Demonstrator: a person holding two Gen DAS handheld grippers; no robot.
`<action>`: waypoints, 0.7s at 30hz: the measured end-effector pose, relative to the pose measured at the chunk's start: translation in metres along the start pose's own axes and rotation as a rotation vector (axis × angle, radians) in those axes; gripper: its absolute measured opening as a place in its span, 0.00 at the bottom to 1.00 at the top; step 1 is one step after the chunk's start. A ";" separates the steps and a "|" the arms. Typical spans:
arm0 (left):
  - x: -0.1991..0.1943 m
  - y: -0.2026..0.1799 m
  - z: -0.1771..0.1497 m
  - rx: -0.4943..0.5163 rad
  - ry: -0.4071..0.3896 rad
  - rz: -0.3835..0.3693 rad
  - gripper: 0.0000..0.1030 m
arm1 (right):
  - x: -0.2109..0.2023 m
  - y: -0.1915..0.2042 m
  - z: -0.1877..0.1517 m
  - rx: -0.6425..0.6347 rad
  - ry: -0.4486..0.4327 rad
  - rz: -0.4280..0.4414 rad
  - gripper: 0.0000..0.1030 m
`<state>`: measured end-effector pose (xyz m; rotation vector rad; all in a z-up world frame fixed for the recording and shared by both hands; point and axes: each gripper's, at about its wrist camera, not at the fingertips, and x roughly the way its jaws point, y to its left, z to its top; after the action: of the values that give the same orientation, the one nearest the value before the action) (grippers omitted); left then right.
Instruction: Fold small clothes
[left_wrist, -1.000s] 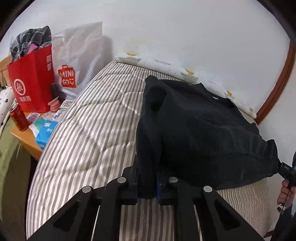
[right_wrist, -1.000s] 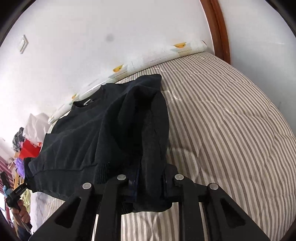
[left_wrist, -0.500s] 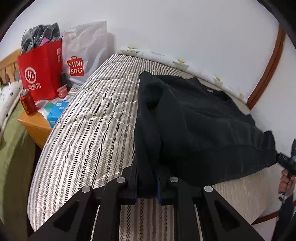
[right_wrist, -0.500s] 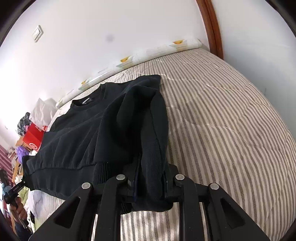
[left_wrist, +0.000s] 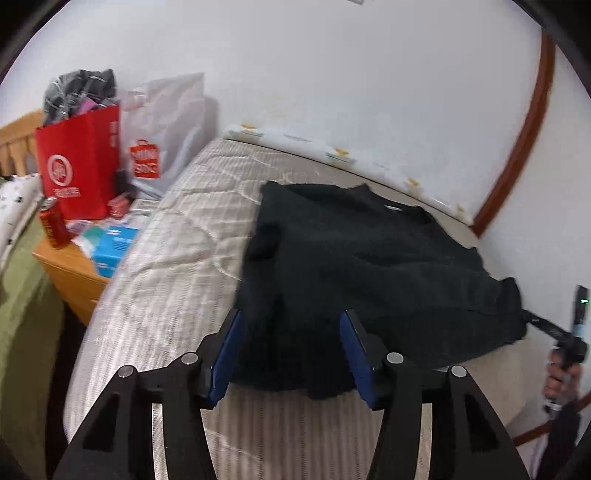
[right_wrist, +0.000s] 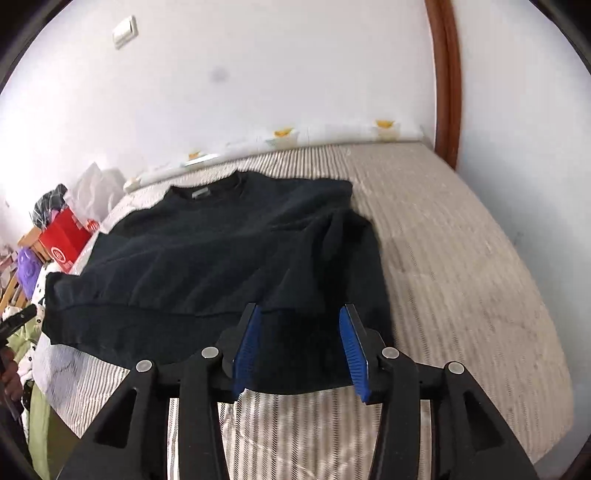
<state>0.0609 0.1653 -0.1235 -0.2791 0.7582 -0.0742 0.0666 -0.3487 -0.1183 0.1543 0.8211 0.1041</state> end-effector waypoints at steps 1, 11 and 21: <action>0.002 -0.004 -0.002 0.010 0.011 -0.024 0.50 | 0.005 0.001 -0.003 0.002 0.010 0.001 0.43; 0.046 -0.017 -0.013 0.022 0.132 -0.044 0.44 | 0.038 0.005 -0.002 0.051 0.021 -0.012 0.30; 0.024 -0.027 0.020 0.009 0.021 -0.073 0.06 | -0.006 0.000 0.014 0.080 -0.109 0.065 0.09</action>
<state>0.0931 0.1400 -0.1184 -0.2978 0.7679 -0.1494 0.0730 -0.3506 -0.1050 0.2597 0.7117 0.1230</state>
